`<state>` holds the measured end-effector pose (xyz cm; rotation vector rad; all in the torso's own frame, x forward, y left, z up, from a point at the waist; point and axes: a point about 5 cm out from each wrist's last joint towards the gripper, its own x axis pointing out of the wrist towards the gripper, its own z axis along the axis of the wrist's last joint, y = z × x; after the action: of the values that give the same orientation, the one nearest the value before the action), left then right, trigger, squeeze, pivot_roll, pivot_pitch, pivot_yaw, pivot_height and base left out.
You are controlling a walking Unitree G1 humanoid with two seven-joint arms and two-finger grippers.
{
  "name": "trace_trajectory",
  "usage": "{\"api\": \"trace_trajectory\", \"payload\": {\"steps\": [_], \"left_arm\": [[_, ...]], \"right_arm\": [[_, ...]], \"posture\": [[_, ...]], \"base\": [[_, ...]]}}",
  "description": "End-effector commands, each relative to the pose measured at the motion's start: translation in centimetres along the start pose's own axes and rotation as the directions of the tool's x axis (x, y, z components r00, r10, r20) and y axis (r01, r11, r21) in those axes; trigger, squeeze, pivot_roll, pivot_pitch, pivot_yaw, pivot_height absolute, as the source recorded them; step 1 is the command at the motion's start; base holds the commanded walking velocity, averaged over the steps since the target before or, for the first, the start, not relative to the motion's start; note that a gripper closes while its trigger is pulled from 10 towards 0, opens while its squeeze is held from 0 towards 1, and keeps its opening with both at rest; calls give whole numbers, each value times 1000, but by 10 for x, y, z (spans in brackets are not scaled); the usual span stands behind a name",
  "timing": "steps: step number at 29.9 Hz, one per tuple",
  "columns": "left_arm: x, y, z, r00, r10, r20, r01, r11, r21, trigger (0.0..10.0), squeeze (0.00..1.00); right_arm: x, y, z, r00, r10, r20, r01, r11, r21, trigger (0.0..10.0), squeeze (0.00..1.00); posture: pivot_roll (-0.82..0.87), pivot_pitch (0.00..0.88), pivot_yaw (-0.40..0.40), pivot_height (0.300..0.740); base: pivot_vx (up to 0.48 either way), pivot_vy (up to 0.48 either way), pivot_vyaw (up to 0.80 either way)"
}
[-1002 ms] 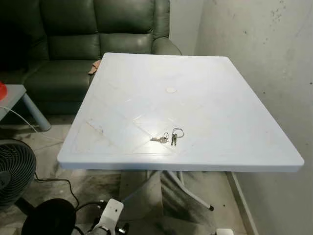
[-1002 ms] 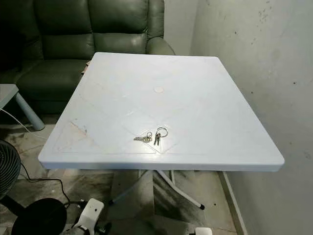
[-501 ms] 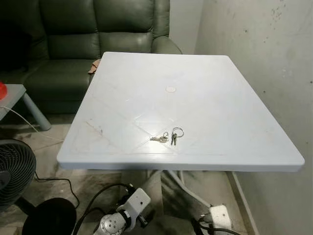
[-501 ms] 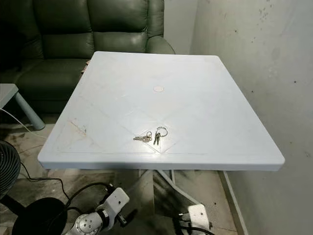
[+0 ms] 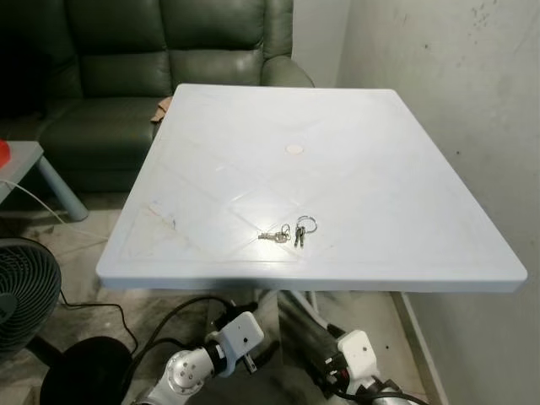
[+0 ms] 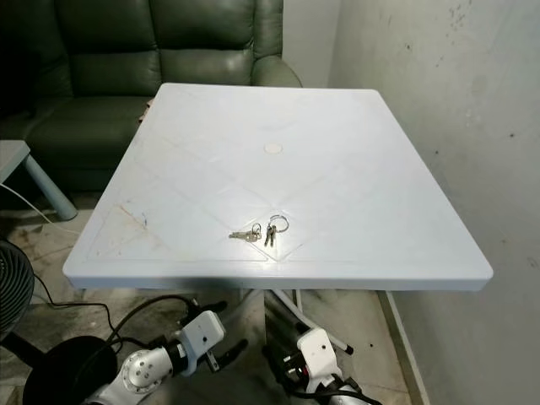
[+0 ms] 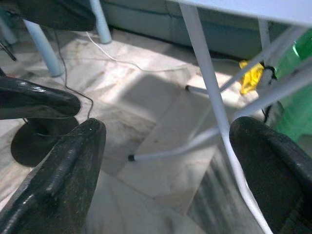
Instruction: Hang keys on a hook
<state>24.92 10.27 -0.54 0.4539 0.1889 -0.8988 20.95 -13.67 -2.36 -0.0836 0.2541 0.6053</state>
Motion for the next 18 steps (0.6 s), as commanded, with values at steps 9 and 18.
{"api": "trace_trajectory", "payload": {"steps": [9, 18], "left_arm": [[3, 15, 31, 984, -8, 176, 0, 999, 46, 10000, 0], [1, 4, 50, 962, -53, 269, 17, 991, 133, 10000, 0]], "right_arm": [[2, -3, 20, 996, 28, 86, -27, 1000, -7, 10000, 0], [-3, 3, 36, 984, 93, 150, -83, 994, -72, 10000, 0]], "posture": [[-99, 74, -3, 740], [-110, 78, 4, 740]], "base": [[0, 0, 0], [0, 0, 0]]}}
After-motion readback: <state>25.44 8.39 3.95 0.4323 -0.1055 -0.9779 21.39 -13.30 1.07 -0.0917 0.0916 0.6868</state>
